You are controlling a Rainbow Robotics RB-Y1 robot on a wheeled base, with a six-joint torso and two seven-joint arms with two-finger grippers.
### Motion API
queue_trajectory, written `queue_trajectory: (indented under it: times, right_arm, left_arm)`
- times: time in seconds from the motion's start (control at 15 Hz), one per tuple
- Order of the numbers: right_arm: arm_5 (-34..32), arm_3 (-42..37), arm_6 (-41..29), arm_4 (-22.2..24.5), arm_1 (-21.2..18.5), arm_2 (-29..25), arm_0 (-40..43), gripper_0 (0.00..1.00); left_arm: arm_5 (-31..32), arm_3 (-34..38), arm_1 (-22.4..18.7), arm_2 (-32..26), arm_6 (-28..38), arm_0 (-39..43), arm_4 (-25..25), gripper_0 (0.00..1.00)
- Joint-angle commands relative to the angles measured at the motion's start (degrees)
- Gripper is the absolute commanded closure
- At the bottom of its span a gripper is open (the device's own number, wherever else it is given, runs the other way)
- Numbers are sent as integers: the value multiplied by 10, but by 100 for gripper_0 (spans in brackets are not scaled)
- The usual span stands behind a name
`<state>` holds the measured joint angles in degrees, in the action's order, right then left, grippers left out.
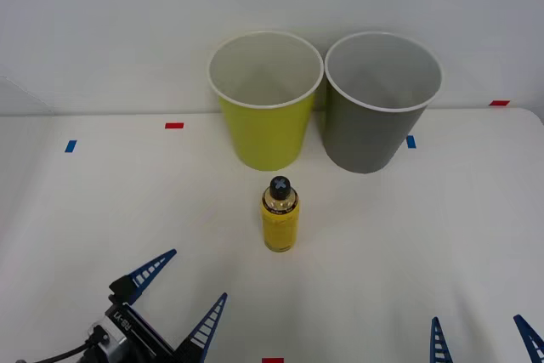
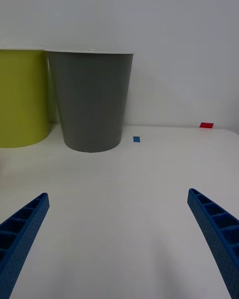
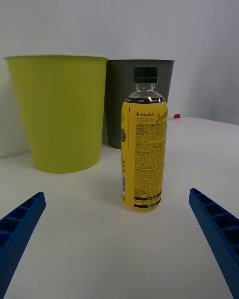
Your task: Put cans in the gray bin and PET bottles in the light green bin.
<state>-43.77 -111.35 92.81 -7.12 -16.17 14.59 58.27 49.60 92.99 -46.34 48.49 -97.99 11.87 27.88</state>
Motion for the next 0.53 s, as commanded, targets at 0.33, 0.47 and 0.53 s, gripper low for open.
queue_trajectory:
  times: [0.33,0.47,0.53]
  right_arm:
    - [0,0,0,0,0,0,0,4]
    - [0,0,0,0,0,0,0,3]
    - [0,0,0,0,0,0,0,4]
  left_arm:
    - [-86,0,5,35,5,-106,22,0]
    - [-108,0,19,35,6,-128,34,0]
    - [-120,0,26,35,6,-135,38,0]
